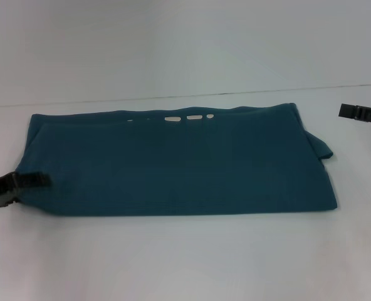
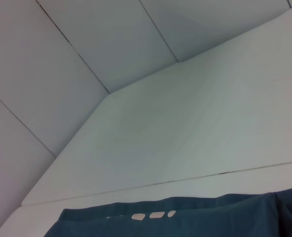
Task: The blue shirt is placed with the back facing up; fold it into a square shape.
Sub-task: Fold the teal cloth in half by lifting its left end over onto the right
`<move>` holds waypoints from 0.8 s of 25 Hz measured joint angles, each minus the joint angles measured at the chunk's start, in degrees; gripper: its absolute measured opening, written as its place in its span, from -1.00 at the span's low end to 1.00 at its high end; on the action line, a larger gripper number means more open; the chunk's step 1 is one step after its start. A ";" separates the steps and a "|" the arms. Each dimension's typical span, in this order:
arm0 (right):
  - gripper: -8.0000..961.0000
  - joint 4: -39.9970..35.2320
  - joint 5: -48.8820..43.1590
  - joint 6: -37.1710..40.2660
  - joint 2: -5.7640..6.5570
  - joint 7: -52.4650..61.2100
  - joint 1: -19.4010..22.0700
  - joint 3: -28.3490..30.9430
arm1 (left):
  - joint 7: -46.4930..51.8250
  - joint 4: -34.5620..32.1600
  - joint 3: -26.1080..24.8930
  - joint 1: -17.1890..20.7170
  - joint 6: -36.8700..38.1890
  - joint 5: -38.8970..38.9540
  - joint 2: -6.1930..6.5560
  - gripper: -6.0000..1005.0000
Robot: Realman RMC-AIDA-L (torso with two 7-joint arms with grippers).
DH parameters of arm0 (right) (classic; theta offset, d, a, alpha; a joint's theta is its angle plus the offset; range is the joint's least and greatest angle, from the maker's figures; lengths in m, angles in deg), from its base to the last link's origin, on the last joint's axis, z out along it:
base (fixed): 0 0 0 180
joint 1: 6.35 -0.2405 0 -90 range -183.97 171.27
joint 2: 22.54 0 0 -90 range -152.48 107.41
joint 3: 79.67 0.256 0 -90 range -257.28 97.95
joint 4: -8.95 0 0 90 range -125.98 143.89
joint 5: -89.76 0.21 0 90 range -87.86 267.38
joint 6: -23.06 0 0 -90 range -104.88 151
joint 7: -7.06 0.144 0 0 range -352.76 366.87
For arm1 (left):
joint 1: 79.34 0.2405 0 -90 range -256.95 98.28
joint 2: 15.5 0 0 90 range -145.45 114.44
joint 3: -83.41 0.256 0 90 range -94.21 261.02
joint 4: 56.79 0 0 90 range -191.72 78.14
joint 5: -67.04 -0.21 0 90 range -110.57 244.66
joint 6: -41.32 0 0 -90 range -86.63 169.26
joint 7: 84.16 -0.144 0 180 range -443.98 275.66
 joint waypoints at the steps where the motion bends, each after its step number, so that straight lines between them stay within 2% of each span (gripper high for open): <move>1: 0.57 0.00 0.00 -0.02 0.00 0.00 0.00 0.00 | 0.00 -0.06 -0.02 0.09 -0.05 0.00 0.00 0.34; 10: 0.56 0.00 -0.01 -0.22 -0.13 0.00 -0.29 0.00 | -0.36 -0.40 0.24 -0.01 -0.34 -0.33 0.05 0.32; 16: 0.55 0.00 0.00 -0.25 -0.18 0.00 -0.34 0.00 | -4.21 -0.71 0.81 0.32 -1.29 0.20 -0.26 0.31; 20: 0.55 0.00 -0.01 -0.18 -0.27 0.00 -0.38 0.00 | -4.26 -1.10 0.85 0.40 -1.31 0.19 -0.24 0.14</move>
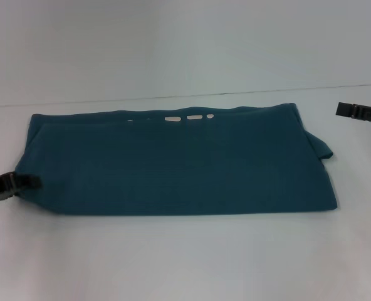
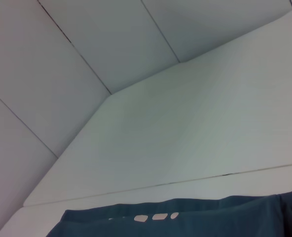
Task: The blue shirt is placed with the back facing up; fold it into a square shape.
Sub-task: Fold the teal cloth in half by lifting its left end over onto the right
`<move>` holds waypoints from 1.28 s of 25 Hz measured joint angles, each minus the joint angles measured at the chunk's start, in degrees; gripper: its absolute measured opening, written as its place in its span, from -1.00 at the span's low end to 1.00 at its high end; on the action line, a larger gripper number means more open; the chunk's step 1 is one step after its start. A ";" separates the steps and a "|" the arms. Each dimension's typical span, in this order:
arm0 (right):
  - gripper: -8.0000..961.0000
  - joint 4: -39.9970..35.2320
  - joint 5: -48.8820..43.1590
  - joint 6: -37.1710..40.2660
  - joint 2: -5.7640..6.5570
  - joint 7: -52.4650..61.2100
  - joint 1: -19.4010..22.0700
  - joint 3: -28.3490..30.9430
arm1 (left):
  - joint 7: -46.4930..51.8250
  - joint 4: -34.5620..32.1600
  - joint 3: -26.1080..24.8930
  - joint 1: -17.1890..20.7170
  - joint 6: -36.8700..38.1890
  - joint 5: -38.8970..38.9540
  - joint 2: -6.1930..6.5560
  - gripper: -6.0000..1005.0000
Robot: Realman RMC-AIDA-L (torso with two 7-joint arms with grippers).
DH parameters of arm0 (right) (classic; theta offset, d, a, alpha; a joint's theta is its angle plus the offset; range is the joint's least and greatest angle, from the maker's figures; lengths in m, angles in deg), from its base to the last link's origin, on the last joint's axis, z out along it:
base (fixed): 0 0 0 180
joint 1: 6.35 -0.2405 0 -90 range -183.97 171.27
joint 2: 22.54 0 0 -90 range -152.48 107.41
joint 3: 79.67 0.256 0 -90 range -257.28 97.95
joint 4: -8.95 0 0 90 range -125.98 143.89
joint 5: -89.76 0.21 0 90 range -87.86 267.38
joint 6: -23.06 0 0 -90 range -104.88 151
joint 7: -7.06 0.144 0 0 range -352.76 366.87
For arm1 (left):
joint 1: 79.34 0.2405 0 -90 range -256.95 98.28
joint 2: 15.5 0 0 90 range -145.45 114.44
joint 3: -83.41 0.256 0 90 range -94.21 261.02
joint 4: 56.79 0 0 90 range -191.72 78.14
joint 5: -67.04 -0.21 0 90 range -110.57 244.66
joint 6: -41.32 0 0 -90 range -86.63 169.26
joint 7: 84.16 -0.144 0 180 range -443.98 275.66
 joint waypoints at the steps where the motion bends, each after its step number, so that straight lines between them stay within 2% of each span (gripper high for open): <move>1: 0.55 0.00 0.00 0.00 -0.03 0.00 -0.03 0.00 | 0.02 -0.06 -0.01 0.00 0.01 -0.02 0.03 0.09; 7: 0.54 0.04 0.00 0.12 -0.16 -0.06 -0.12 0.00 | 0.09 -0.16 -0.22 0.03 -0.22 -0.36 0.10 -0.17; 12: 0.55 0.25 0.00 0.12 -0.36 -0.31 -0.16 0.00 | 0.00 -0.16 -0.18 0.12 -1.08 -0.43 0.11 -0.62; 15: 0.55 0.38 0.00 -0.10 -0.58 -0.46 -0.14 0.00 | -0.22 -0.16 -0.26 0.42 -1.36 -0.45 0.04 -0.98; 23: 0.54 0.66 0.38 -0.38 -1.72 -1.09 0.17 0.19 | -3.09 -2.43 -1.26 3.94 0.49 1.93 -0.29 -0.97; 27: 0.54 0.70 1.52 -0.45 -2.36 -1.10 0.05 0.26 | -7.74 -3.11 -7.03 5.88 5.56 3.95 0.17 -0.97; 32: 0.54 0.79 1.92 -1.43 -2.96 -1.12 -0.95 -0.15 | -10.54 -3.86 -13.14 8.10 10.07 3.82 1.61 -0.96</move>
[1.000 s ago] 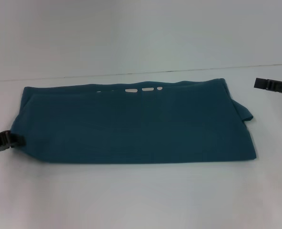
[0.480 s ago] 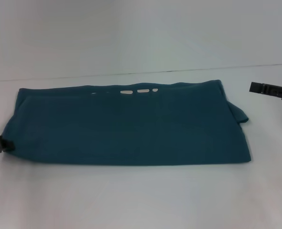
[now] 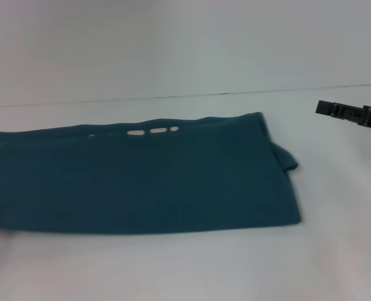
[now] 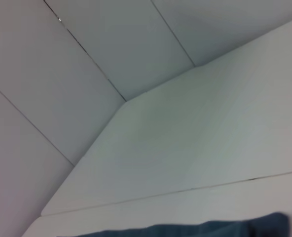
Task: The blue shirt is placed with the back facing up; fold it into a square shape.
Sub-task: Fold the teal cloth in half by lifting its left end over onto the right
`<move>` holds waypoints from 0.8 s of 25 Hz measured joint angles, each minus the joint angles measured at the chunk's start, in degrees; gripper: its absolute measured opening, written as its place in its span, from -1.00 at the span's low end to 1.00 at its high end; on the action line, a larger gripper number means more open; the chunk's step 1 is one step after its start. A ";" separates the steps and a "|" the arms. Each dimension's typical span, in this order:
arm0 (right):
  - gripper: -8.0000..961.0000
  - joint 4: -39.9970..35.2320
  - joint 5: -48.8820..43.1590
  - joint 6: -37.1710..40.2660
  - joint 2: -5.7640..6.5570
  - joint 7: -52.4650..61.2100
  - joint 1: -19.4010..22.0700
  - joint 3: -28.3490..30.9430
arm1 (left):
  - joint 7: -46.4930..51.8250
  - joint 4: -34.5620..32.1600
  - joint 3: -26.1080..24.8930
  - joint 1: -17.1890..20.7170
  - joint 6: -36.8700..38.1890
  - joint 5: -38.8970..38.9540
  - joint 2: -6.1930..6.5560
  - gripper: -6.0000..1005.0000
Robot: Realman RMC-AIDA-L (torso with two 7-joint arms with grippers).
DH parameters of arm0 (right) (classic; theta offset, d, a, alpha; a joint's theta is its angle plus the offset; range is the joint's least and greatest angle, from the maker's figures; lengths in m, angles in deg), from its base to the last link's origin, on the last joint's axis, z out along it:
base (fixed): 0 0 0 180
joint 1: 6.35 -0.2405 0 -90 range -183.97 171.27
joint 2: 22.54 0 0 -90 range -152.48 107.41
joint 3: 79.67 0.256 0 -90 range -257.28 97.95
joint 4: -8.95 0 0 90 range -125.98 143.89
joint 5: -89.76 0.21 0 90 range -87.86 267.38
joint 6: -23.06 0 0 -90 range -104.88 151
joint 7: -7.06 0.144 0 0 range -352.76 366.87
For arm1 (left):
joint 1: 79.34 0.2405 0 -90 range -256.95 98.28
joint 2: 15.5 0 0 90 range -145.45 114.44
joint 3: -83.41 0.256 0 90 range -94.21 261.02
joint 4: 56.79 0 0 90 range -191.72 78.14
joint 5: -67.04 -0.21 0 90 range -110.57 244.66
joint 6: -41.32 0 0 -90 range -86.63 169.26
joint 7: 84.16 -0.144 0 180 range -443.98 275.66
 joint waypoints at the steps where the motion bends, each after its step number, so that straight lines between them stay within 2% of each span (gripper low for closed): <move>1: 0.54 0.03 0.00 -0.43 -0.11 0.00 -0.28 -0.15 | -0.16 -0.60 -0.65 0.54 0.70 -0.05 0.26 -0.96; 6: 0.54 1.58 -0.24 -2.77 -0.41 -0.14 -1.56 -0.54 | -0.88 -3.02 -2.60 1.94 2.85 -0.15 1.47 -0.96; 15: 0.54 3.05 -0.34 -4.75 -0.91 -0.30 -3.43 -1.47 | -1.76 -4.41 -5.10 1.40 3.05 -3.36 3.81 -0.95; 20: 0.54 3.09 -0.32 -5.48 -1.23 -0.33 -3.76 -1.92 | -1.53 -4.46 -5.17 0.95 4.17 -3.11 3.90 -0.95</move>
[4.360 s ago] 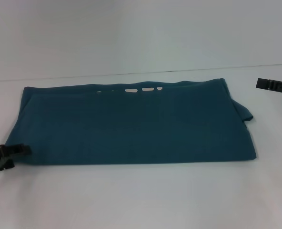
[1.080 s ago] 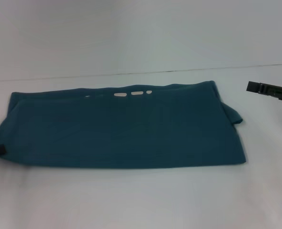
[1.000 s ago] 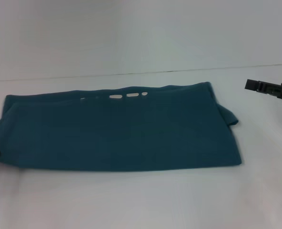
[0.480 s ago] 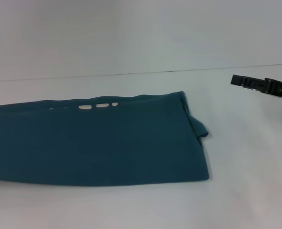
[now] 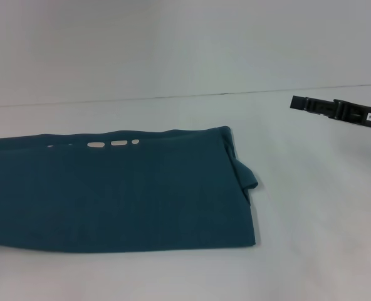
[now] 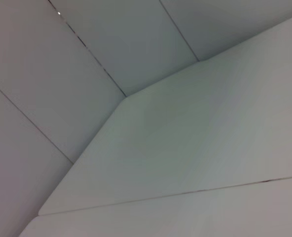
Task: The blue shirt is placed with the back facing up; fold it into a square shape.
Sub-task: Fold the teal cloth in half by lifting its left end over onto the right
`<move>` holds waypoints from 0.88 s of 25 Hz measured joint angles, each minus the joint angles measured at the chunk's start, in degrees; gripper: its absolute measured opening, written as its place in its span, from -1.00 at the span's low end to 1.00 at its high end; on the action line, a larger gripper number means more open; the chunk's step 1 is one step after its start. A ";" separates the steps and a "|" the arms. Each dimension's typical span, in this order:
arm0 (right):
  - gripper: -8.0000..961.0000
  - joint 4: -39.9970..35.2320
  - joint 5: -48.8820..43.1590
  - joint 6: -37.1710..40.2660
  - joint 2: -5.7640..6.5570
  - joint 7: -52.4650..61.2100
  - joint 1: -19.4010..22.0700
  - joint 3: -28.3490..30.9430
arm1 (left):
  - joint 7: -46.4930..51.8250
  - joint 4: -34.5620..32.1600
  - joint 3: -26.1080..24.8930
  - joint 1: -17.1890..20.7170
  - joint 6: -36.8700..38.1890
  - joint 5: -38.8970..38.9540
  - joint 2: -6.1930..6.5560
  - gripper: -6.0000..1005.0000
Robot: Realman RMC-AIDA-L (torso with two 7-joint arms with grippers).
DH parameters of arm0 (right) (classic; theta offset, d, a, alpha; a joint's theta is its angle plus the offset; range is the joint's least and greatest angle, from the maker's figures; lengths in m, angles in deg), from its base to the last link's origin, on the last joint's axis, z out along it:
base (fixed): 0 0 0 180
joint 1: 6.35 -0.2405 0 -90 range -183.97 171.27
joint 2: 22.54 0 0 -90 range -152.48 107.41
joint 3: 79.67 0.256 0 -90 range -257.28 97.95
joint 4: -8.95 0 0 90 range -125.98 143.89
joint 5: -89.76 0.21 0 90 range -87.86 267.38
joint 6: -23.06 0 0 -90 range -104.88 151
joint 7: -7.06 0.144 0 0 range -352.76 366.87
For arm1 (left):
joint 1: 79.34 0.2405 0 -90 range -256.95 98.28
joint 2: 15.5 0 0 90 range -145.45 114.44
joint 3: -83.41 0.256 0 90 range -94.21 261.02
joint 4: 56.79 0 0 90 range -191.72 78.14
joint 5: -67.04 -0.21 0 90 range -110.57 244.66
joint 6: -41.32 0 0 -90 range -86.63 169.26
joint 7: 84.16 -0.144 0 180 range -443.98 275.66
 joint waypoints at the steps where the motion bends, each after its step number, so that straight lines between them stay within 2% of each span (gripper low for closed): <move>1: 0.54 0.00 0.00 -0.03 -0.04 -0.05 -0.01 0.00 | 0.14 0.00 0.04 -0.26 1.18 0.93 -0.10 -0.95; 6: 0.54 0.00 0.51 0.01 -0.08 -1.14 0.36 0.44 | -0.27 -0.06 1.25 -2.46 10.53 11.73 -1.79 -0.94; 9: 0.54 0.00 0.57 -0.12 0.08 -1.79 0.50 0.21 | -0.46 0.42 5.34 -4.98 15.06 21.44 -3.94 -0.94; 13: 0.54 -0.26 0.59 0.23 0.53 -2.66 0.65 0.24 | -1.86 1.65 14.43 -9.49 14.69 30.36 -9.08 -0.93; 14: 0.54 -0.37 0.60 0.23 0.71 -2.78 0.69 0.26 | -3.01 3.20 16.76 -10.74 13.32 31.60 -9.98 -0.93; 16: 0.54 -0.53 0.61 0.28 1.08 -2.97 0.75 0.11 | -6.65 8.97 21.07 -13.34 10.08 34.91 -10.53 -0.93; 18: 0.54 -0.61 0.53 0.26 1.45 -3.40 0.83 0.01 | -12.58 18.46 24.74 -16.68 6.53 38.82 -10.31 -0.93; 19: 0.54 -0.61 0.45 0.26 1.58 -3.59 0.84 -0.01 | -12.58 18.46 24.74 -16.68 6.53 38.82 -10.31 -0.93; 21: 0.54 -0.63 0.29 0.19 1.77 -3.90 0.84 -0.11 | -24.78 33.52 27.03 -22.79 -0.75 41.61 -10.72 -0.93; 22: 0.54 -0.65 0.26 0.16 1.85 -3.99 0.81 -0.17 | -25.82 34.97 27.04 -23.44 -1.63 41.73 -10.80 -0.93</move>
